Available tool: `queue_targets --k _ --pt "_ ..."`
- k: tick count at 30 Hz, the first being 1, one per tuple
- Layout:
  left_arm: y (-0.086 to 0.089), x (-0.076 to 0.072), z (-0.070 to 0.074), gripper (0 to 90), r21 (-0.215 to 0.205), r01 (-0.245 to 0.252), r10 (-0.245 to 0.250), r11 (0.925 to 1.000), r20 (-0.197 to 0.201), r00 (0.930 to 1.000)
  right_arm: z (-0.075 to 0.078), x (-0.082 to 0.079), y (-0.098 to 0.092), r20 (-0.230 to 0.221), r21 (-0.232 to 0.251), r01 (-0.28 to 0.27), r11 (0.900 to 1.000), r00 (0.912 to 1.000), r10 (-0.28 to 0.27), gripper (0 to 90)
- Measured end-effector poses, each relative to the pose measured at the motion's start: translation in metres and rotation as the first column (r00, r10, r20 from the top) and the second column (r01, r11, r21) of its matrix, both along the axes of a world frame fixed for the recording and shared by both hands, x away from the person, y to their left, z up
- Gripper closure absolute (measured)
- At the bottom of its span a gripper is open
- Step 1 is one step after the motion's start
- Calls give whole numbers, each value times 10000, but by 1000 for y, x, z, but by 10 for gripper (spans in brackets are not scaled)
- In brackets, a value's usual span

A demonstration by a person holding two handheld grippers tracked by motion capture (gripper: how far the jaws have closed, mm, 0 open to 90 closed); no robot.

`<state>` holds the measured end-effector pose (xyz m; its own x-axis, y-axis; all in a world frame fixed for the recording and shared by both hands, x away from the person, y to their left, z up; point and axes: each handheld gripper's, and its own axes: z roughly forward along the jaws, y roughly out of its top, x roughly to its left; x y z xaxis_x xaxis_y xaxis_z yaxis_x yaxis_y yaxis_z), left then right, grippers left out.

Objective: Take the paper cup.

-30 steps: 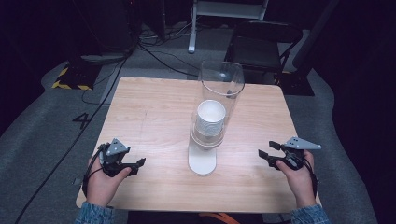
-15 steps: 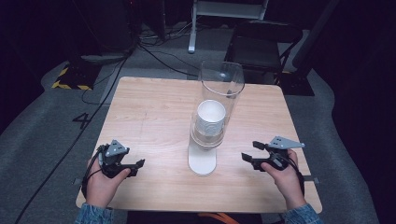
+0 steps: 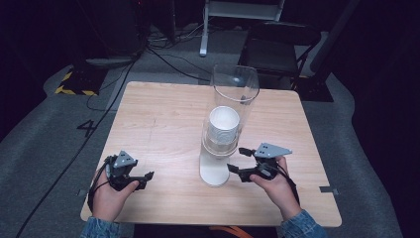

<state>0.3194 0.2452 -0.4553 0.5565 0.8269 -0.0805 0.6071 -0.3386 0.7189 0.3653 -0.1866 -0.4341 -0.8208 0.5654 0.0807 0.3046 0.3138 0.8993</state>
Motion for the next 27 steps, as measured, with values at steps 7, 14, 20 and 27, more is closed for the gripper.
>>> queue_targets --k 7,14,20,27 --pt "0 3 -5 244 -10 -43 43 10000 -144 9999 -2 6 26 243 221 -71 9997 9997 66 215" --pt "1 3 -6 244 26 5 -4 10000 -136 9999 -7 9 40 702 305 93 9995 9975 -114 241" --pt "2 0 -7 243 39 -31 32 10000 -174 9998 -8 13 45 891 576 129 9983 9959 -180 282" --pt "4 -1 -7 244 31 -93 94 10000 -147 9998 -8 14 45 1117 613 99 9981 9936 -167 329"
